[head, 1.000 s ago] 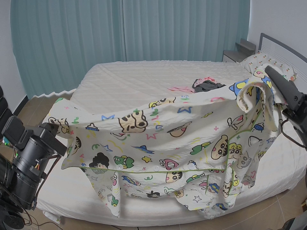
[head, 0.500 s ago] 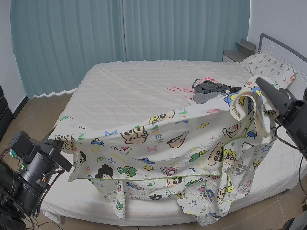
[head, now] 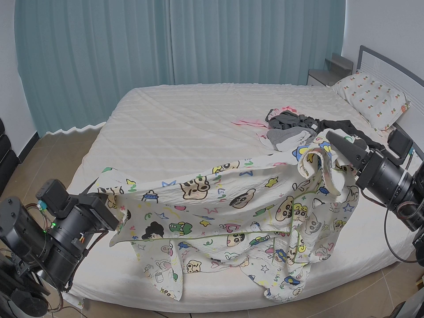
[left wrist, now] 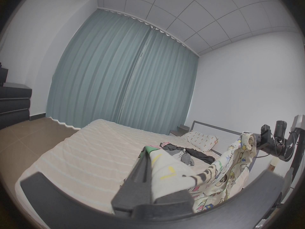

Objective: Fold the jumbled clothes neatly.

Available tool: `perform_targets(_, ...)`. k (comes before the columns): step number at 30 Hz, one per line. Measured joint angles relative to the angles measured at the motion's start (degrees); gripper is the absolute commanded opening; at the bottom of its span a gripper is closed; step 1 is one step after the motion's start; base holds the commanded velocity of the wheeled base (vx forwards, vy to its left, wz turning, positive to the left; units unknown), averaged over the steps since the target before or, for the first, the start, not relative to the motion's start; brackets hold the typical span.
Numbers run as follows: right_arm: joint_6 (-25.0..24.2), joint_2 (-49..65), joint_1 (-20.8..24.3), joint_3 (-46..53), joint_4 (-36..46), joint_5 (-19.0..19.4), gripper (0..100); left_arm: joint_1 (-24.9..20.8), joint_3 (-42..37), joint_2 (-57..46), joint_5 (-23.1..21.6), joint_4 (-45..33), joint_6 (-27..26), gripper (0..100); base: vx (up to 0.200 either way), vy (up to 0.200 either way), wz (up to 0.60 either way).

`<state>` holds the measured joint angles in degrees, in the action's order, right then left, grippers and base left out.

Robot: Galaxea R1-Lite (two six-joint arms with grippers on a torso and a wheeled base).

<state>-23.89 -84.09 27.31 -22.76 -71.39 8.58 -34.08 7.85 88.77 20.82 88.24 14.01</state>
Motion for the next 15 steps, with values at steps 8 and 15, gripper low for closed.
perform_targets(8, 0.1, -4.9, -2.9, -1.0, -0.5, -0.6, 0, 4.2, 6.2, 7.0, -0.3, -0.1, 0.1, 0, 0.200, 0.000, 0.00)
perform_targets(15, 0.1, -10.3, -5.6, -4.4, -0.4, -0.8, 0, 6.3, 11.5, 16.1, -0.3, -0.2, -1.9, 0, 0.200, 0.000, 0.00)
